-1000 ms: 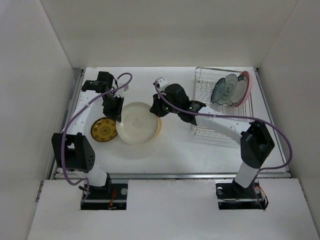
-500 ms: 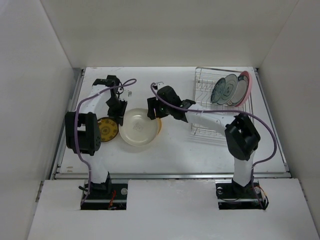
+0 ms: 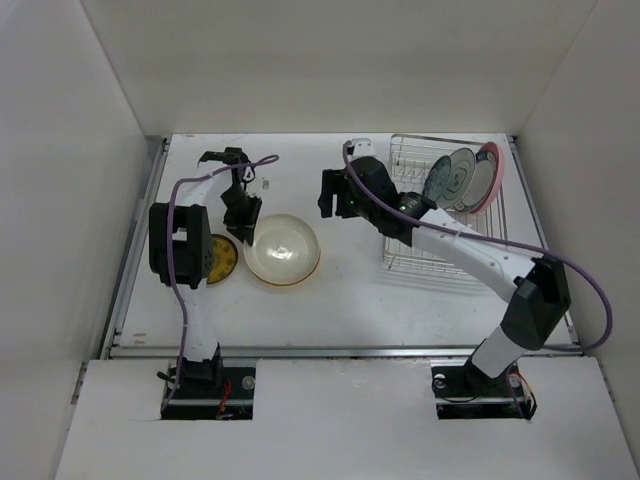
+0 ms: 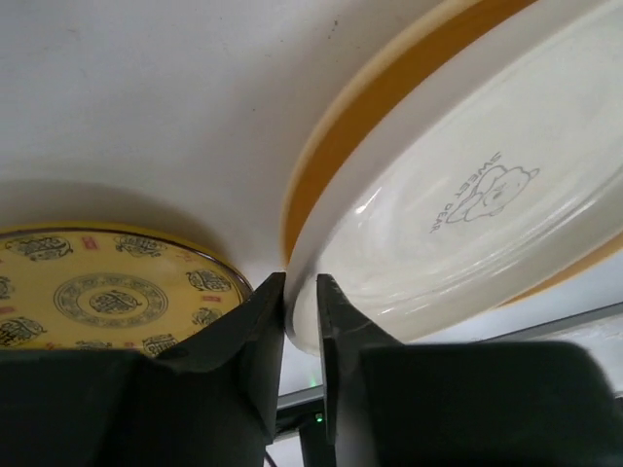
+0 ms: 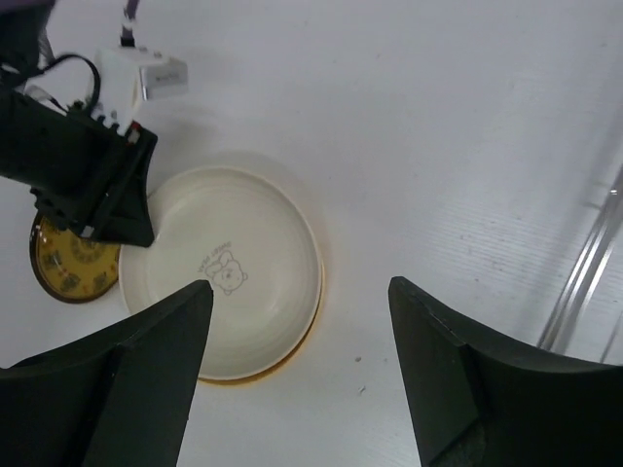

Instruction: Unload the plates from the dish rack

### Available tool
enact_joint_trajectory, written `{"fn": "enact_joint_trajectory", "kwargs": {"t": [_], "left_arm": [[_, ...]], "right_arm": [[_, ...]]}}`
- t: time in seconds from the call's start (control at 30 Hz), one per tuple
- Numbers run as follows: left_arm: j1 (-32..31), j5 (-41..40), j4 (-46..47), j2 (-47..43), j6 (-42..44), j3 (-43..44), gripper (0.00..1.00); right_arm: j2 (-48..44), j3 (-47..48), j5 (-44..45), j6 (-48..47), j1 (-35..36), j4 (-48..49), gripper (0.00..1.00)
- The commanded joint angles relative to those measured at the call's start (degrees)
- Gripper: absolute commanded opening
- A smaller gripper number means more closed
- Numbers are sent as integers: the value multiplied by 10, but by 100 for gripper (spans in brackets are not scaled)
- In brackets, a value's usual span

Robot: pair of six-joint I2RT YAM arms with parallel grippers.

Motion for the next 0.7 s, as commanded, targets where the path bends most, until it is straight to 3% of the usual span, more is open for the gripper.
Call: {"fn": "enact_joint_trajectory", "kwargs": {"t": [0.0,0.07,0.13,0.23,0.47,0.67], "left_arm": [[-9,-19,-25,3,-7,19,18],[-16,-40,-25,-2,-7,11,26],[-22,-70,-25,-9,-7,3,44],[-42,-107,-25,-24,-2,-4,60],[-49,-123,-31,-43,-2,1,61],[-49,-106,-31,-55,-2,6,62]], "right_arm": [[-38,-4,51,1,-2,-28,79],[-49,-4,62,-4,-2,-34,80],[-61,-4,70,-9,-7,-40,81],[-77,-4,81,-14,-7,-40,83],[-113,2,136,-7,-41,-81,88],[-114,34,161,-16,-170,-116,87]]}}
